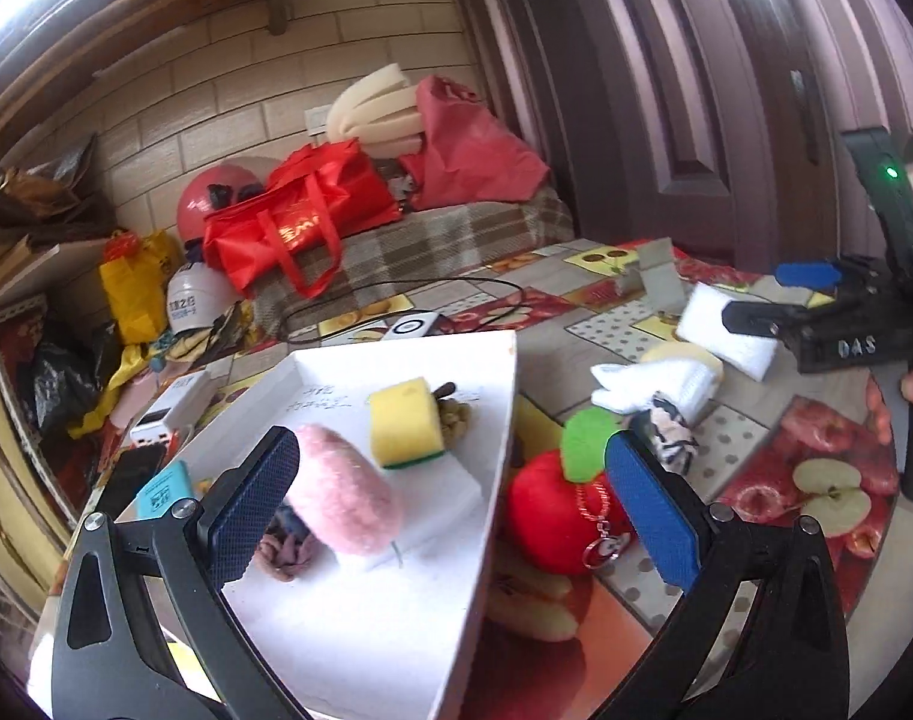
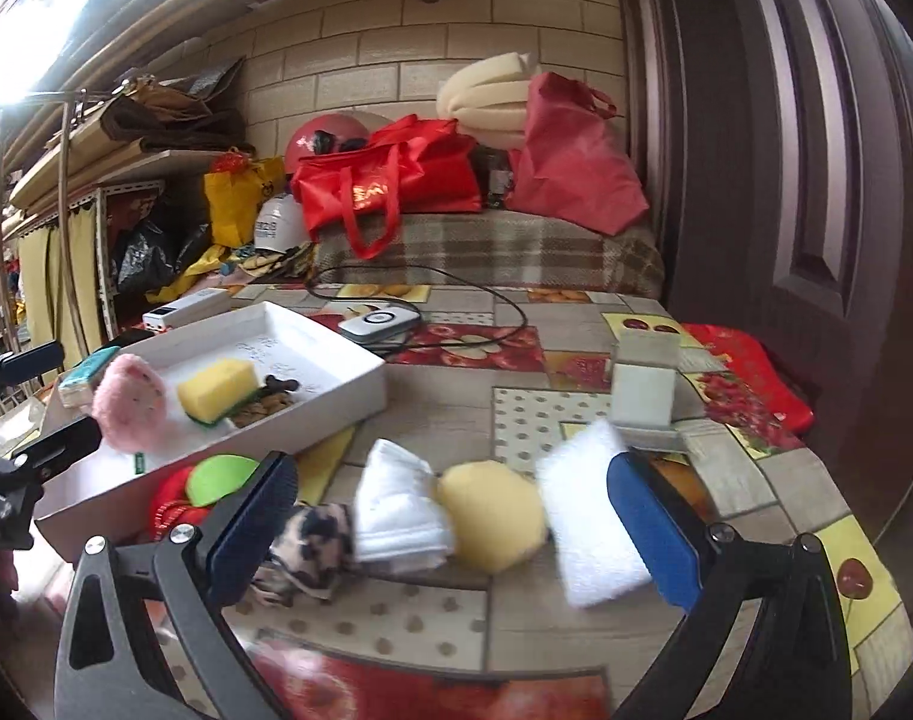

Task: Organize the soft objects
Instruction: 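Move the right gripper to the white foam strip while the left gripper approaches the red apple plush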

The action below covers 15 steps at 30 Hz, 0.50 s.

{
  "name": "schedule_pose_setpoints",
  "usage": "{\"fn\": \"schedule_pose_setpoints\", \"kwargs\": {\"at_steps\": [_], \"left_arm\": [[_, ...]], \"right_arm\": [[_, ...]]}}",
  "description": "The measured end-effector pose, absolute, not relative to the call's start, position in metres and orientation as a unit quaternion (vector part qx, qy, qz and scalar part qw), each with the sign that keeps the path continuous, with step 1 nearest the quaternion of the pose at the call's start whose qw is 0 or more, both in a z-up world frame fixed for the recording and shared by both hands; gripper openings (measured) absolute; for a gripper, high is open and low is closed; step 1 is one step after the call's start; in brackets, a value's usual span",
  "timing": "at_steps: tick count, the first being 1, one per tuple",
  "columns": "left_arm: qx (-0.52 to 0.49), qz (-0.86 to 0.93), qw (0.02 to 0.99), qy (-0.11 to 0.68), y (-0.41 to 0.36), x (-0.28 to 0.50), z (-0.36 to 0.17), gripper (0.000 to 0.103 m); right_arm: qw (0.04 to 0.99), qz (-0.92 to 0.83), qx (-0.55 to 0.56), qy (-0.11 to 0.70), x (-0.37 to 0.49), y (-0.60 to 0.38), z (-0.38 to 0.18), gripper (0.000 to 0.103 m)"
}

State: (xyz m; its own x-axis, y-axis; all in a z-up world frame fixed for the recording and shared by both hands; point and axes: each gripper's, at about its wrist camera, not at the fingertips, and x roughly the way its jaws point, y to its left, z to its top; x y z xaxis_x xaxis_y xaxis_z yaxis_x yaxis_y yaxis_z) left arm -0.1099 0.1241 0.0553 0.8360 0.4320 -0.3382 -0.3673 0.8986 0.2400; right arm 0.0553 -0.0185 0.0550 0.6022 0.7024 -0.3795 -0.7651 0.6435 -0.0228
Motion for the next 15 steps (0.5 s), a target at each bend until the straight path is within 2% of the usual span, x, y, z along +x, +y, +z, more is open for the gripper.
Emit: {"fn": "schedule_pose_setpoints", "kwargs": {"at_steps": [6, 9, 15], "left_arm": [[0.097, 0.115, 0.962, 0.23, 0.087, -0.082, 0.05, 0.103], [0.096, 0.123, 0.959, 0.238, 0.08, -0.069, 0.05, 0.103], [0.034, 0.152, 0.957, 0.246, 0.104, -0.071, 0.05, 0.103]], "right_arm": [[0.892, 0.375, -0.079, 0.239, 0.104, -0.052, 0.046, 0.103], [0.885, 0.377, -0.09, 0.259, 0.109, -0.049, 0.042, 0.102], [0.87, 0.377, -0.144, 0.284, 0.11, -0.026, 0.034, 0.092]]}}
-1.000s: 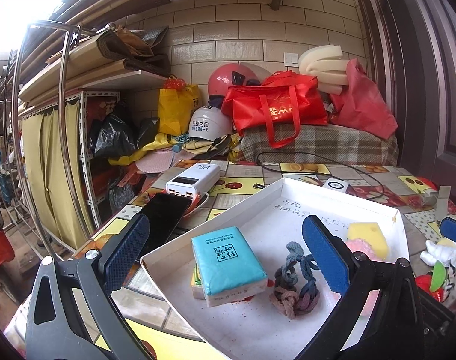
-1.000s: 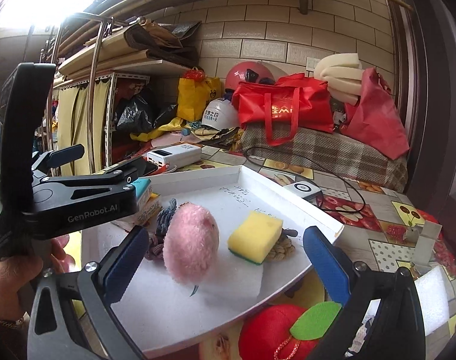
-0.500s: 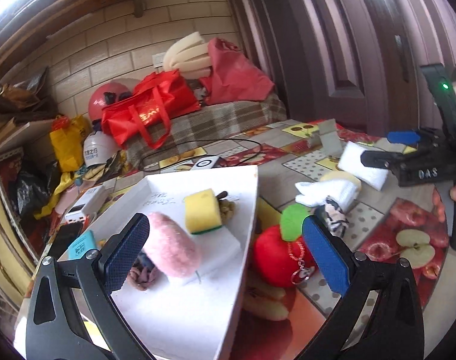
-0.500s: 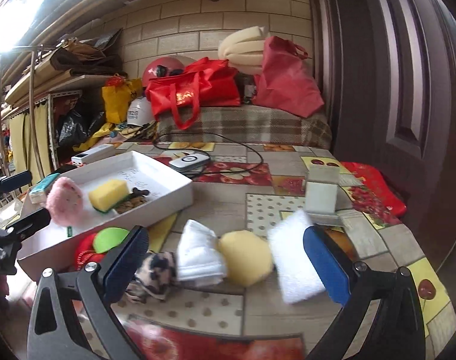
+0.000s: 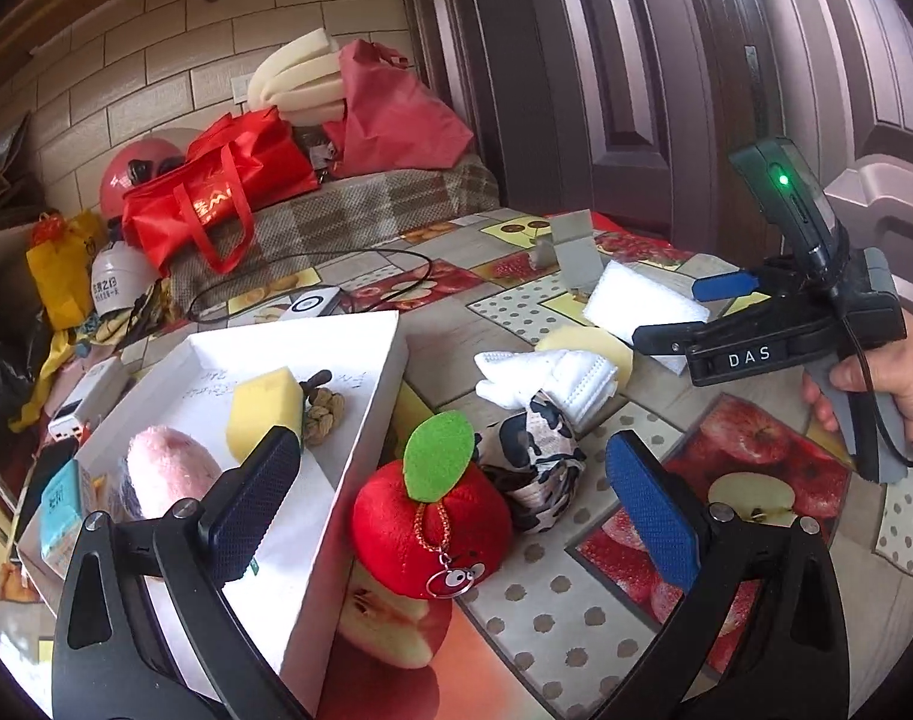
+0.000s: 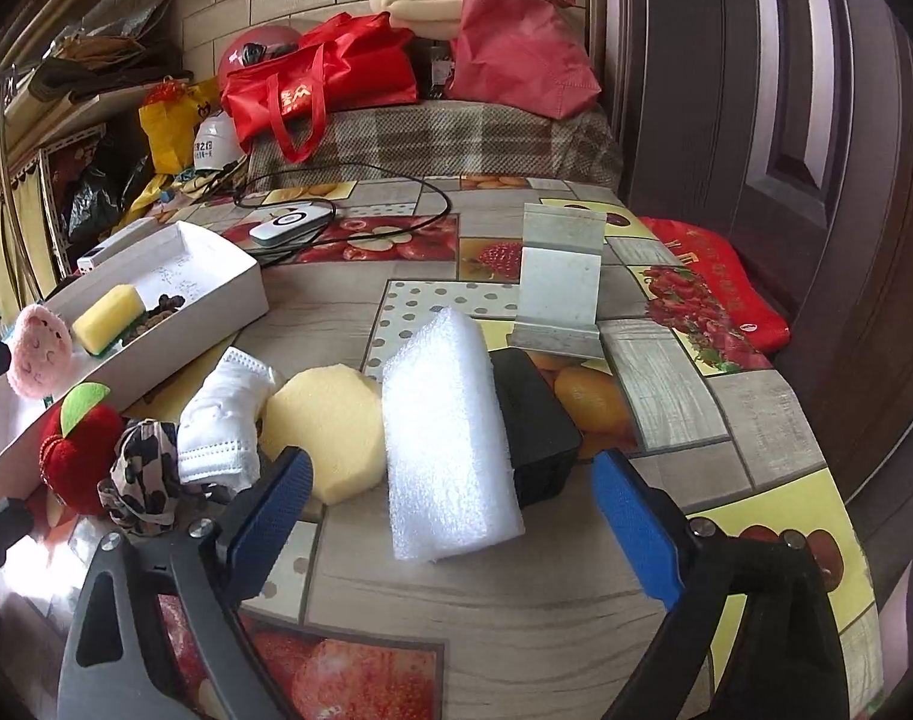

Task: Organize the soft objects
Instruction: 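Move the right gripper to the white foam strip while the left gripper approaches the red apple plush, then grasp the white foam strip with the right gripper while the left gripper grasps the red apple plush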

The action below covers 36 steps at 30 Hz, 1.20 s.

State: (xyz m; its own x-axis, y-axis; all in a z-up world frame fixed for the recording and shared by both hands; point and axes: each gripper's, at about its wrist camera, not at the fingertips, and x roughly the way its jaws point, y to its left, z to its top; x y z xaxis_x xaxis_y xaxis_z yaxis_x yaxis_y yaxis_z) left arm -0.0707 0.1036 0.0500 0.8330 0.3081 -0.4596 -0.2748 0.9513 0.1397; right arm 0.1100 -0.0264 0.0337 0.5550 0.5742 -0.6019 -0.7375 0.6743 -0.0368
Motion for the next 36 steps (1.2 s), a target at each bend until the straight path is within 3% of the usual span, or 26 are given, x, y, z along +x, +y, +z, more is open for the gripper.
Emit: {"fn": "schedule_pose_setpoints", "kwargs": {"at_steps": [2, 4, 6, 7, 8, 13, 18, 24, 29, 36], "left_arm": [[0.023, 0.154, 0.953, 0.26, 0.108, -0.066, 0.048, 0.103], [0.024, 0.149, 0.95, 0.272, 0.107, -0.062, 0.045, 0.103], [0.033, 0.14, 0.949, 0.28, 0.103, -0.059, 0.042, 0.103], [0.039, 0.137, 0.949, 0.281, 0.1, -0.058, 0.042, 0.103], [0.046, 0.132, 0.949, 0.281, 0.098, -0.058, 0.041, 0.103], [0.064, 0.105, 0.949, 0.289, 0.089, -0.055, 0.04, 0.103], [-0.025, 0.007, 0.942, 0.336, 0.095, -0.047, 0.032, 0.103], [-0.019, -0.064, 0.949, 0.309, 0.063, -0.069, 0.041, 0.102], [0.016, 0.042, 0.962, 0.27, 0.087, -0.076, 0.064, 0.102], [0.012, 0.05, 0.931, 0.361, 0.115, -0.038, 0.036, 0.102]], "right_arm": [[0.867, 0.373, -0.164, 0.288, 0.112, -0.019, 0.03, 0.081], [0.866, 0.36, -0.187, 0.291, 0.112, -0.011, 0.026, 0.08], [0.867, 0.348, -0.203, 0.293, 0.112, -0.007, 0.023, 0.072], [0.866, 0.349, -0.204, 0.293, 0.111, -0.007, 0.023, 0.056], [0.866, 0.353, -0.2, 0.293, 0.112, -0.009, 0.023, 0.033], [0.874, 0.365, -0.167, 0.275, 0.11, -0.022, 0.032, 0.019], [0.877, 0.378, -0.117, 0.272, 0.108, -0.047, 0.038, 0.019], [0.873, 0.383, -0.057, 0.297, 0.116, -0.074, 0.036, 0.019], [0.872, 0.386, -0.06, 0.294, 0.113, -0.072, 0.037, 0.019], [0.87, 0.389, -0.065, 0.295, 0.114, -0.071, 0.036, 0.019]]}}
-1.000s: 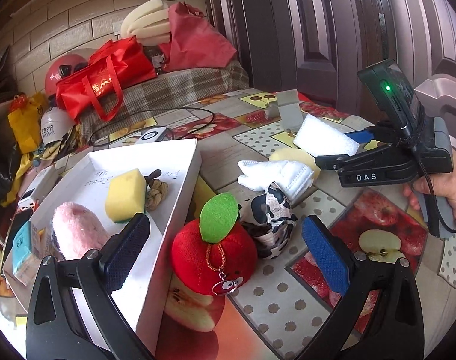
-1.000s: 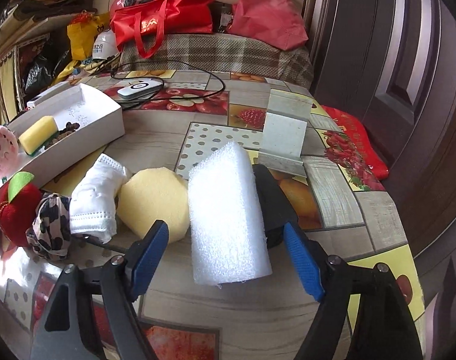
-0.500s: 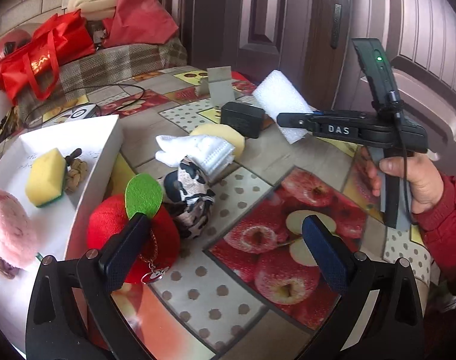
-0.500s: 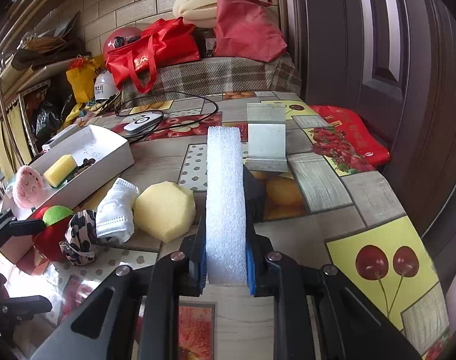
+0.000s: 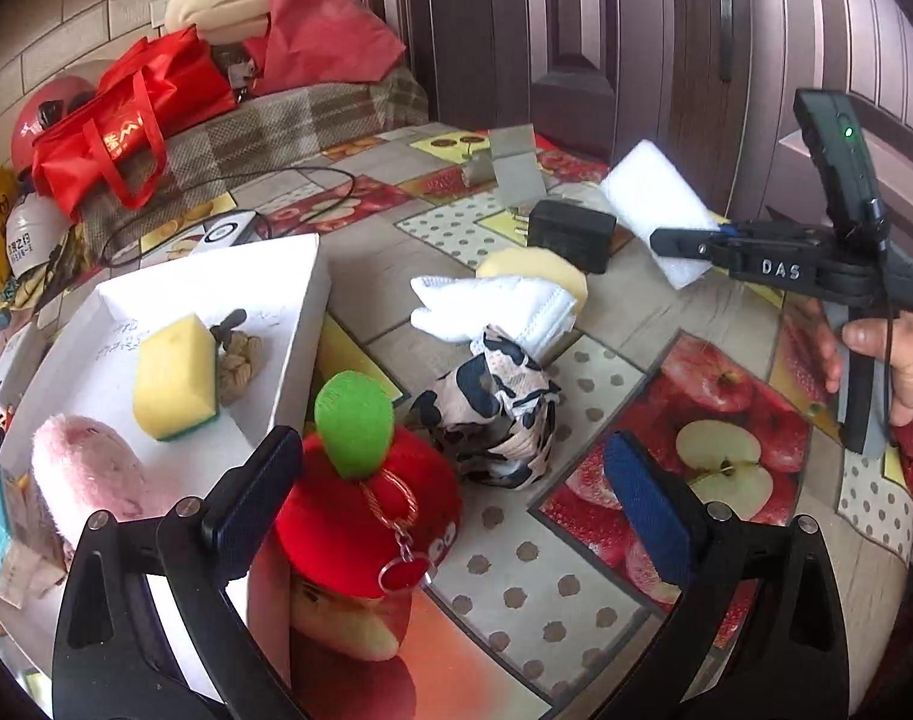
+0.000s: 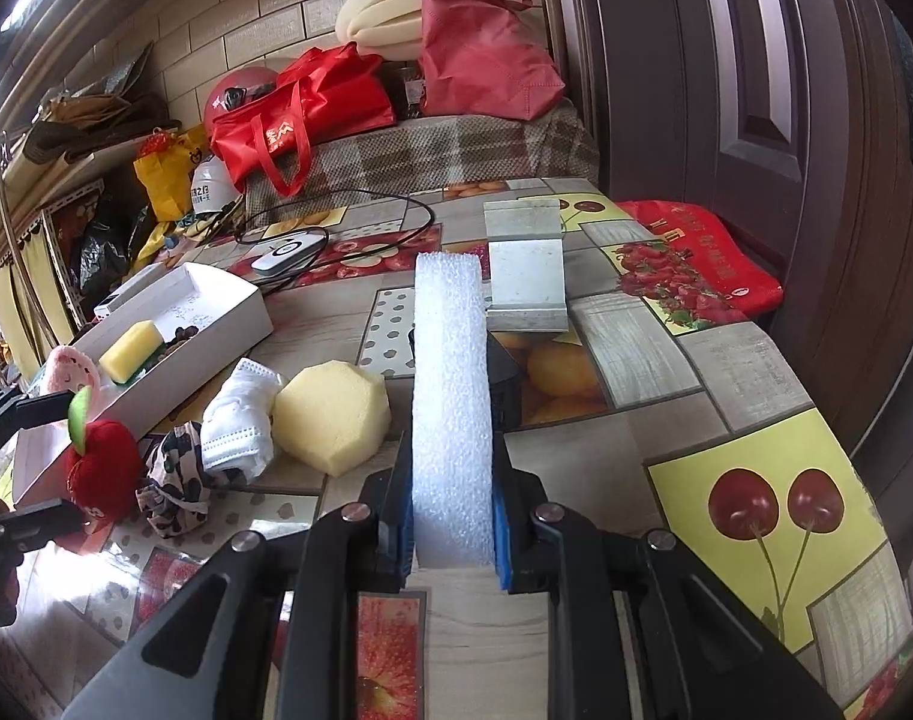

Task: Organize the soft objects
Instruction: 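Grasp the white foam strip with the right gripper while the left gripper grasps the red apple plush, then carry the foam strip and apple plush with both grippers over the tray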

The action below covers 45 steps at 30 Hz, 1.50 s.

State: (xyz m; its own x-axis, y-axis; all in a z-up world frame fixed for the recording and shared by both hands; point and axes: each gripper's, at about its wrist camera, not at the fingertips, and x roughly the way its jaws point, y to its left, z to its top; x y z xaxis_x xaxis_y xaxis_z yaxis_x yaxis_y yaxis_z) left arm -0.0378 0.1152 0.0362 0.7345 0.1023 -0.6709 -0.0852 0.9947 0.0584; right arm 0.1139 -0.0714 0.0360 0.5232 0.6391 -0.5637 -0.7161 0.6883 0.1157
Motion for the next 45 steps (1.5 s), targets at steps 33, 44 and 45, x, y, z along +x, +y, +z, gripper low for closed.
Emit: {"fn": "schedule_pose_setpoints", "kwargs": {"at_steps": [33, 44, 45], "left_arm": [[0.036, 0.013, 0.905, 0.424, 0.108, -0.032, 0.015, 0.088], [0.049, 0.072, 0.963, 0.254, 0.094, -0.1, 0.046, 0.061], [0.045, 0.085, 0.97, 0.224, 0.096, -0.113, 0.052, 0.061]], "right_arm": [[0.868, 0.39, -0.052, 0.303, 0.119, -0.075, 0.033, 0.019], [0.877, 0.403, -0.048, 0.256, 0.103, -0.083, 0.041, 0.019], [0.881, 0.405, -0.046, 0.241, 0.101, -0.086, 0.044, 0.019]]}}
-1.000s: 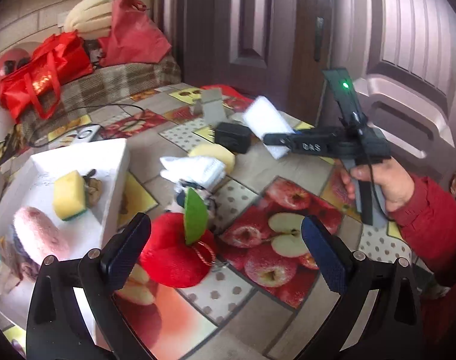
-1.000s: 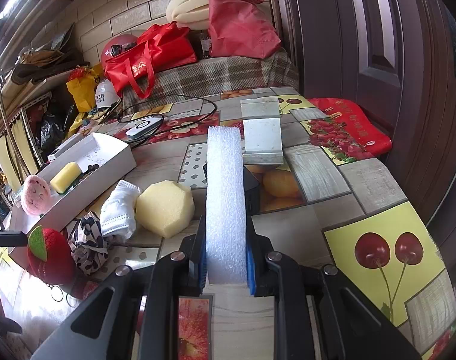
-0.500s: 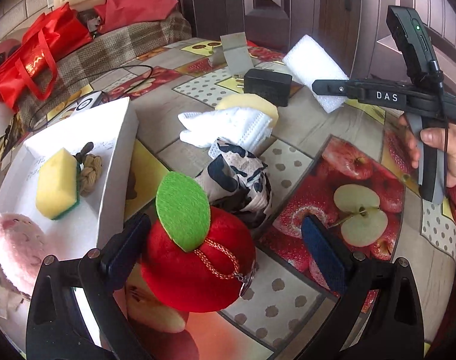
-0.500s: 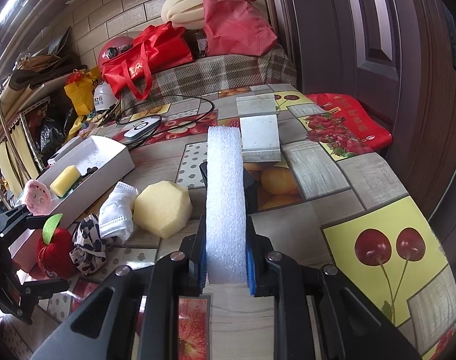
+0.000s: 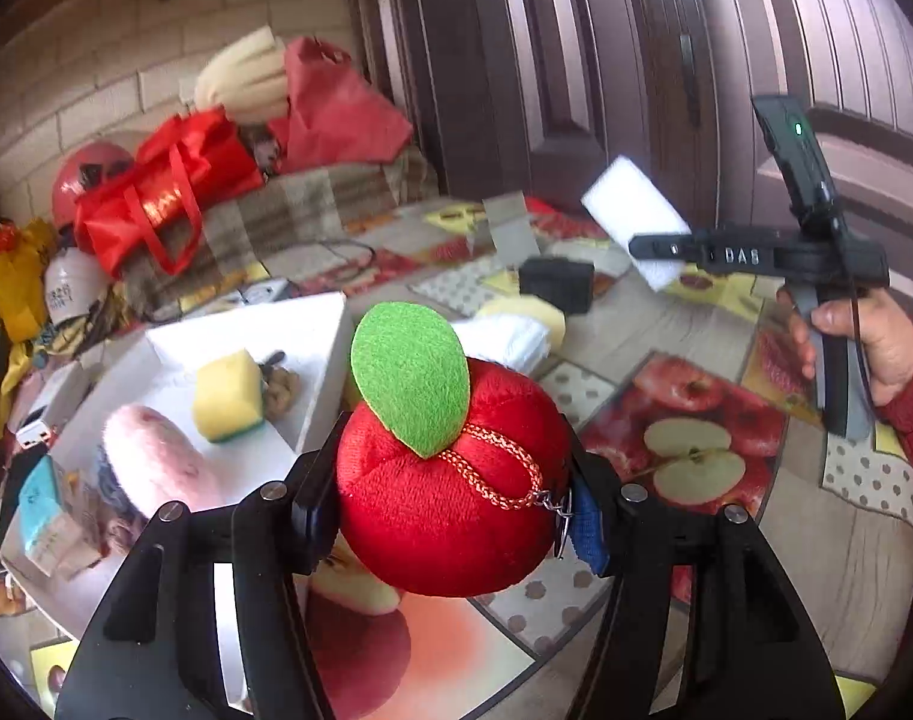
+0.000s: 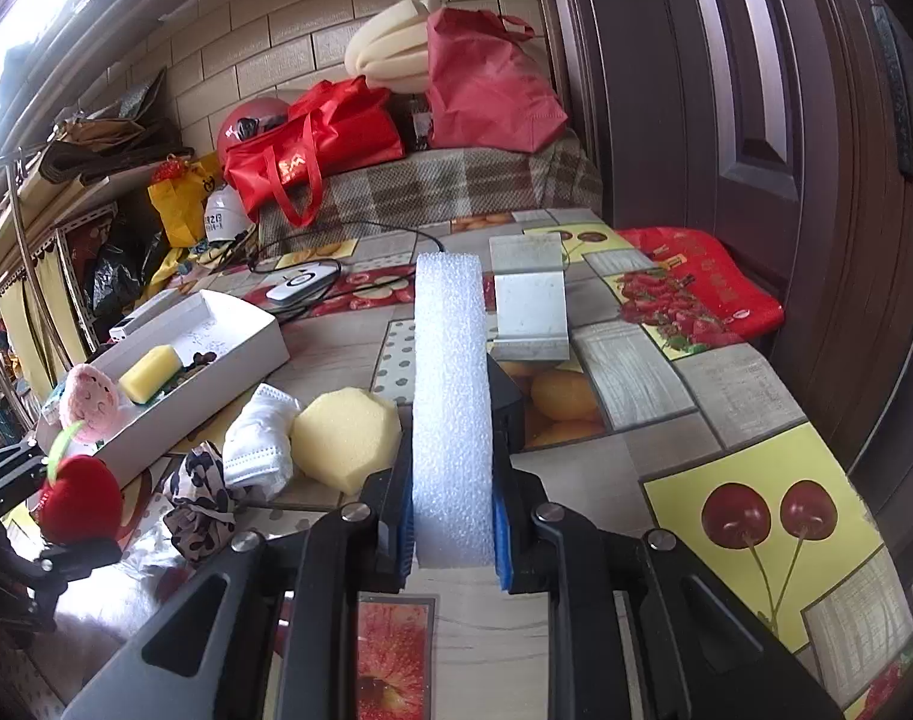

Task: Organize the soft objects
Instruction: 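Carry the foam strip and apple plush with both grippers over the tray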

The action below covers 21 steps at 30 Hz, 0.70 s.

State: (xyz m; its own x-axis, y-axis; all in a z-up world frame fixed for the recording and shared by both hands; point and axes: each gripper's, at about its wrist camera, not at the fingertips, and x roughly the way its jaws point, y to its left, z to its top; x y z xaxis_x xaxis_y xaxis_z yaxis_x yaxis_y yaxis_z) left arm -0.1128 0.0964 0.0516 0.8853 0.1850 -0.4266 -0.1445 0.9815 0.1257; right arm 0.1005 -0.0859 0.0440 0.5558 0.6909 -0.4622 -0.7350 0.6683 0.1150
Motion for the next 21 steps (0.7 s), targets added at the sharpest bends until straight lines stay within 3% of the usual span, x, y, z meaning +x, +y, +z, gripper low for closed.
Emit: {"fn": "schedule_pose_setpoints", "kwargs": {"at_steps": [3, 9, 21], "left_arm": [[0.034, 0.147, 0.972, 0.179, 0.11, -0.139, 0.059, 0.062], [-0.003, 0.249, 0.954, 0.168, 0.156, -0.167, 0.06, 0.062], [-0.051, 0.327, 0.928, 0.171, 0.212, -0.184, 0.052, 0.062]], "right_arm": [[0.886, 0.416, -0.035, 0.201, 0.084, -0.094, 0.051, 0.019], [0.881, 0.444, -0.07, 0.151, 0.04, -0.075, 0.056, 0.019], [0.825, 0.532, -0.122, 0.146, -0.011, -0.002, 0.051, 0.019]]}}
